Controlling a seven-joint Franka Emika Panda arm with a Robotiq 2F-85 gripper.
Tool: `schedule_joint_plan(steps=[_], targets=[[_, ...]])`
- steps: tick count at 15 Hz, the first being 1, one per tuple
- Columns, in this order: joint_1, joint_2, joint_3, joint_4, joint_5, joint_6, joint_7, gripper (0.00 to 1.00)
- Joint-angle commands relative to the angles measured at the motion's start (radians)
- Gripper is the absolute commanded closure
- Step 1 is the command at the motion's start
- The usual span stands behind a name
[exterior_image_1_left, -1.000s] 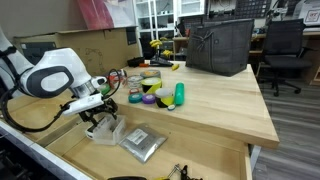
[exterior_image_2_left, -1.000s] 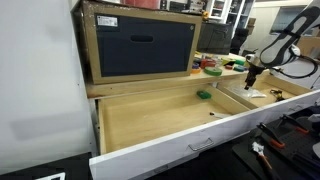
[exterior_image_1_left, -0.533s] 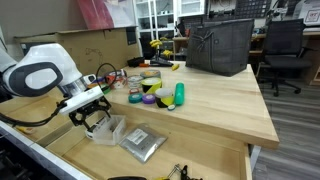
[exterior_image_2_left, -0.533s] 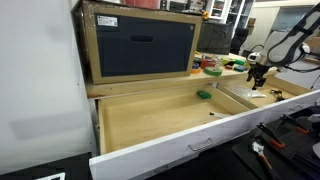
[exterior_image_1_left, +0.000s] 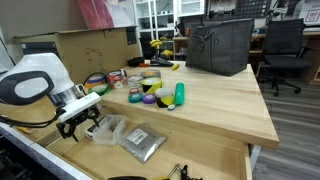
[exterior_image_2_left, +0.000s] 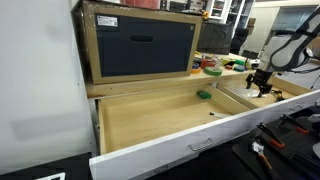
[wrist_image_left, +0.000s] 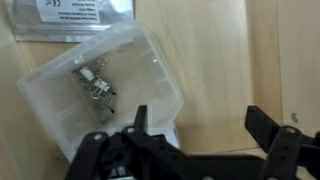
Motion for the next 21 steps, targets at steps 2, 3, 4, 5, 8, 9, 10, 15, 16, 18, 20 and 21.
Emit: schedule_joint_plan(steps=[2, 3, 4, 5, 8, 9, 10, 15, 16, 18, 20, 21], targets=[[0.012, -0.025, -0.052, -0.026, 0.000, -0.054, -0.094, 0.34], [0.014, -0.024, -0.070, -0.022, -0.004, -0.064, -0.099, 0.41], [0.018, -0.026, -0.085, -0.021, -0.007, -0.073, -0.101, 0.49], [0.020, -0.023, -0.098, -0.021, -0.009, -0.069, -0.106, 0.58], [0.085, 0.007, -0.179, 0.004, -0.079, -0.021, -0.016, 0.79], [0.105, 0.017, -0.195, 0.012, -0.101, -0.008, 0.002, 0.86], [0.137, 0.034, -0.221, 0.027, -0.141, 0.011, 0.040, 0.95], [0.237, 0.126, -0.254, 0.116, -0.236, 0.047, 0.179, 1.00], [0.233, 0.132, -0.242, 0.116, -0.240, 0.041, 0.177, 1.00], [0.202, 0.126, -0.224, 0.098, -0.247, 0.039, 0.145, 1.00], [0.195, 0.127, -0.238, 0.093, -0.269, 0.037, 0.137, 1.00], [0.199, 0.130, -0.254, 0.097, -0.289, 0.040, 0.150, 1.00]])
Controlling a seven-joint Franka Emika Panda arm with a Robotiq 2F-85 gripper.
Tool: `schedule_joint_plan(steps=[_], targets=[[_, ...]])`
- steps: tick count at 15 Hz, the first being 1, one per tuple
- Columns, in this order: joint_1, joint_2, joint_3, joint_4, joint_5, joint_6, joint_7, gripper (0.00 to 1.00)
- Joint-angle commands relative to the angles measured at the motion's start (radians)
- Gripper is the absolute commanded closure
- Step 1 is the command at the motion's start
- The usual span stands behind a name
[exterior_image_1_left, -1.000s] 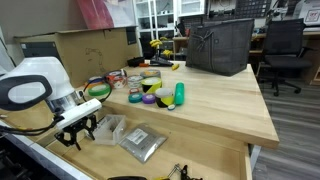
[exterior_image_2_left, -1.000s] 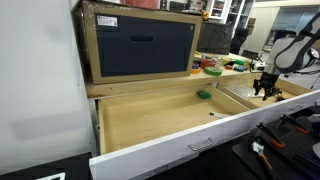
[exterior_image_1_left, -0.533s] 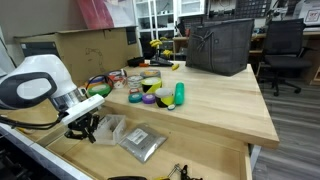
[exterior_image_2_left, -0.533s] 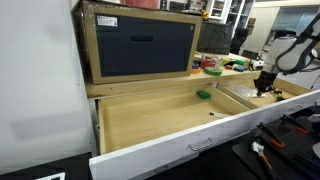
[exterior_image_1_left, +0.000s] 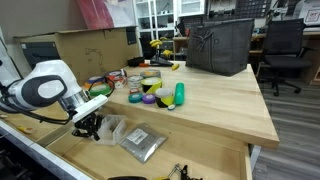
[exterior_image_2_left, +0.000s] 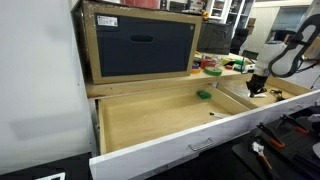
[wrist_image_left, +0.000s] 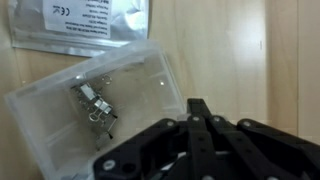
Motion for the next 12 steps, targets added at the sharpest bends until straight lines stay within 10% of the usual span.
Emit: schedule_joint_plan(steps=[1, 12], targets=[[-0.025, -0.005, -0.019, -0.006, -0.058, 0.021, 0.001, 1.00], [0.040, 0.098, -0.040, 0.054, -0.057, 0.060, 0.037, 1.00]])
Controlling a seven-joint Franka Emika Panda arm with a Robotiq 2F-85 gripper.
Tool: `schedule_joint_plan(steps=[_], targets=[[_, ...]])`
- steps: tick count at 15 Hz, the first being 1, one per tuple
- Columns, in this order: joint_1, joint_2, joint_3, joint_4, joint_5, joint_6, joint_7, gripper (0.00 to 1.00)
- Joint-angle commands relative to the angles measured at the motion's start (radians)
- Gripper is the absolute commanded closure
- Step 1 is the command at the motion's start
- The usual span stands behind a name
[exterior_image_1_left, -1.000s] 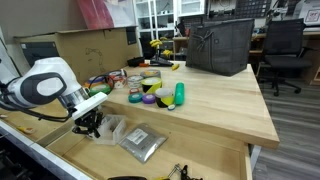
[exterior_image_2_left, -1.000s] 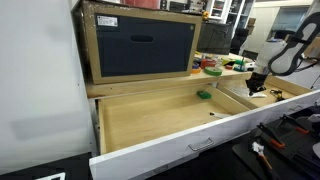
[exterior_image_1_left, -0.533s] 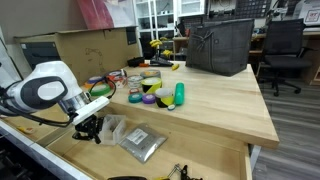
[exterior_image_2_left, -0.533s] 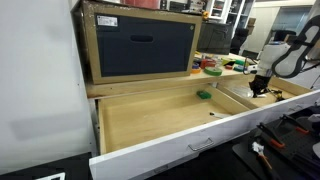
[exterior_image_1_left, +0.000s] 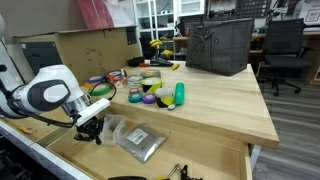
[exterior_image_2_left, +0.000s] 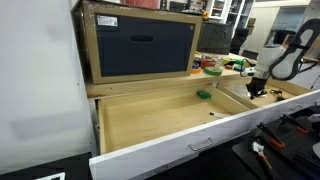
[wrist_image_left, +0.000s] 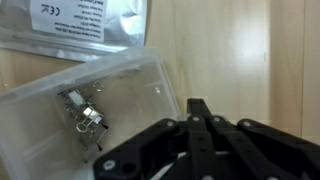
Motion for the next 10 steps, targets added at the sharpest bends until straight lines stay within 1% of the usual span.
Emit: schedule_joint_plan(steps=[1, 3, 5, 10], targets=[[0.025, 0.044, -0.007, 0.032, -0.001, 0.041, 0.033, 1.00], [0.026, 0.058, -0.003, 0.041, 0.003, 0.047, 0.032, 1.00], [0.041, 0.073, -0.015, 0.051, 0.001, 0.069, 0.048, 1.00], [0.138, 0.115, -0.086, 0.085, 0.010, 0.182, 0.136, 1.00]])
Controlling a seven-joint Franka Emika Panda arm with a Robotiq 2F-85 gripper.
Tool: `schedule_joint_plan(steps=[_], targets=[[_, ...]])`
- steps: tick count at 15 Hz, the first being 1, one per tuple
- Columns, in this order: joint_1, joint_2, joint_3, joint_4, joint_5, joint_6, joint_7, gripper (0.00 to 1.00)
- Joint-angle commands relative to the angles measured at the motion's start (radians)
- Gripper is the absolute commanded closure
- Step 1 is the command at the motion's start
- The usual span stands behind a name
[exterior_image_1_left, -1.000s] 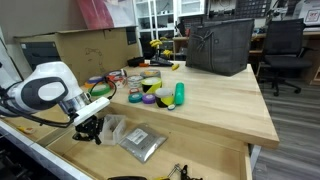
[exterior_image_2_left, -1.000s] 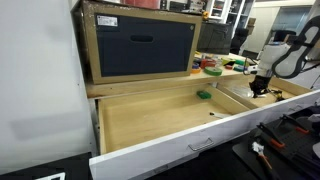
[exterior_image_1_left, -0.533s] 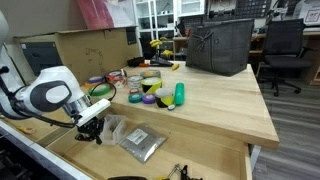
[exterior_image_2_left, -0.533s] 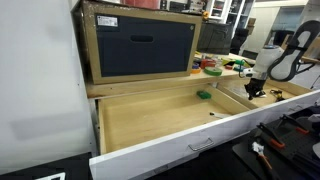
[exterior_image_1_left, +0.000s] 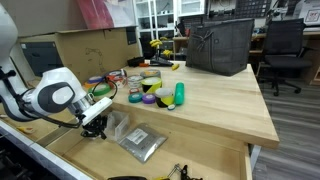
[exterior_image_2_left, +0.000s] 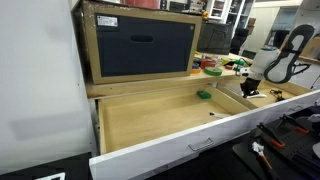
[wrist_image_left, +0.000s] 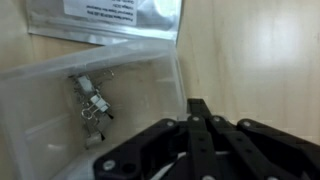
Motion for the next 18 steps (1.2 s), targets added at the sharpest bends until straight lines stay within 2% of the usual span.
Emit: schedule_joint_plan(steps=[1, 6, 10, 12, 13, 14, 18], targets=[[0.092, 0.031, -0.064, 0.032, 0.011, 0.075, 0.068, 1.00], [0.148, 0.020, -0.108, 0.014, 0.014, 0.132, 0.078, 1.00], [0.136, -0.031, -0.133, -0.041, -0.015, 0.157, 0.045, 1.00], [0.140, -0.058, -0.166, -0.069, -0.028, 0.170, 0.036, 1.00], [0.144, -0.074, -0.188, -0.083, -0.034, 0.173, 0.028, 0.74], [0.129, -0.097, -0.194, -0.101, -0.047, 0.173, 0.018, 0.73], [0.045, -0.240, -0.194, -0.197, -0.143, 0.133, -0.002, 0.44]])
